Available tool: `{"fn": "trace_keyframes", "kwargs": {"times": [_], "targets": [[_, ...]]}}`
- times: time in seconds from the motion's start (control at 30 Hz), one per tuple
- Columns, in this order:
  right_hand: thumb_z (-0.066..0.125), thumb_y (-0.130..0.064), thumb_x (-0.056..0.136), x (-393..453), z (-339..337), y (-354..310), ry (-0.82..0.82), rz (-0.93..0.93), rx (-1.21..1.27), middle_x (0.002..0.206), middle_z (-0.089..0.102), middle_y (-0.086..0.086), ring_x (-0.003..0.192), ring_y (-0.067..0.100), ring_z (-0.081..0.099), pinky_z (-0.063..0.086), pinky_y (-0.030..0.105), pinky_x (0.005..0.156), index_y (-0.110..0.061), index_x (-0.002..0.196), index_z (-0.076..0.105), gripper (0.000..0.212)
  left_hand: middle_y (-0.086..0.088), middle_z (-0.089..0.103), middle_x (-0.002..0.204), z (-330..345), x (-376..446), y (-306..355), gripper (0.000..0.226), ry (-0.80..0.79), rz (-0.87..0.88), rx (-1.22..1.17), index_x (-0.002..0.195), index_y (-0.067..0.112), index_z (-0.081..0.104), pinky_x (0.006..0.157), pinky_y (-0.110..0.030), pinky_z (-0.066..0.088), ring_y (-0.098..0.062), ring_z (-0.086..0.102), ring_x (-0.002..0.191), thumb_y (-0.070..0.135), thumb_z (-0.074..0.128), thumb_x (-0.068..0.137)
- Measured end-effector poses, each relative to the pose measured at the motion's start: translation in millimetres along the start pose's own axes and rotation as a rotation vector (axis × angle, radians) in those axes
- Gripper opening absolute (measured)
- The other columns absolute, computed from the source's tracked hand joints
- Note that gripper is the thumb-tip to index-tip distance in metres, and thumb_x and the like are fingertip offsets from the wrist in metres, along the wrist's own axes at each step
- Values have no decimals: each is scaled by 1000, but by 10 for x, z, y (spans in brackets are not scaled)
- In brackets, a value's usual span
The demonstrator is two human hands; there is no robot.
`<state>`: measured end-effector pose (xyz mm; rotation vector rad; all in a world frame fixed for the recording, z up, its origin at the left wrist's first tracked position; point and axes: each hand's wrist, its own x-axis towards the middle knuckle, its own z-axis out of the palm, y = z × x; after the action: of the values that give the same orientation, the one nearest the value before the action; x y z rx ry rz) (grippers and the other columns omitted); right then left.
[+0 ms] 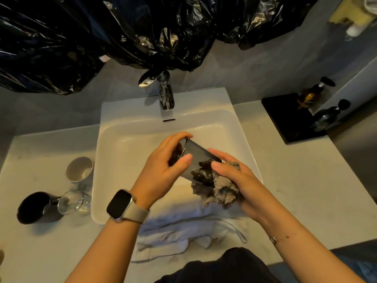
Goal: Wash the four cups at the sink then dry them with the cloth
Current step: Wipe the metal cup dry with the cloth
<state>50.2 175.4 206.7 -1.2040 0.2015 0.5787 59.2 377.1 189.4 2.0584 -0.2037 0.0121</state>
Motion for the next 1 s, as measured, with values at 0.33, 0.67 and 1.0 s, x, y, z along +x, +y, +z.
{"fn": "trace_keyframes", "kwargs": {"times": [0.33,0.67,1.0], "targets": [[73,-21,79,208,220,183,37,9,174,108,70,20,101,33,68,56,41,85,-7,111,69,35,-22,65,123,345,3,14,88,160,-437,-880,134,8,52,86,-34,56,-31,66,108,59,80,67],[74,-47,75,351,-135,-277,105,33,-8,95,64,14,79,27,67,54,40,66,-10,111,55,54,13,65,119,129,-8,-220,75,-22,-238,-345,127,34,53,89,-26,55,-7,63,110,31,89,61],[76,-16,80,646,30,-301,-139,149,-659,99,73,13,88,25,71,59,37,78,-9,106,68,28,10,60,128,-11,117,-213,82,-233,-74,-108,137,33,51,100,-31,51,-6,59,118,42,89,65]]}}
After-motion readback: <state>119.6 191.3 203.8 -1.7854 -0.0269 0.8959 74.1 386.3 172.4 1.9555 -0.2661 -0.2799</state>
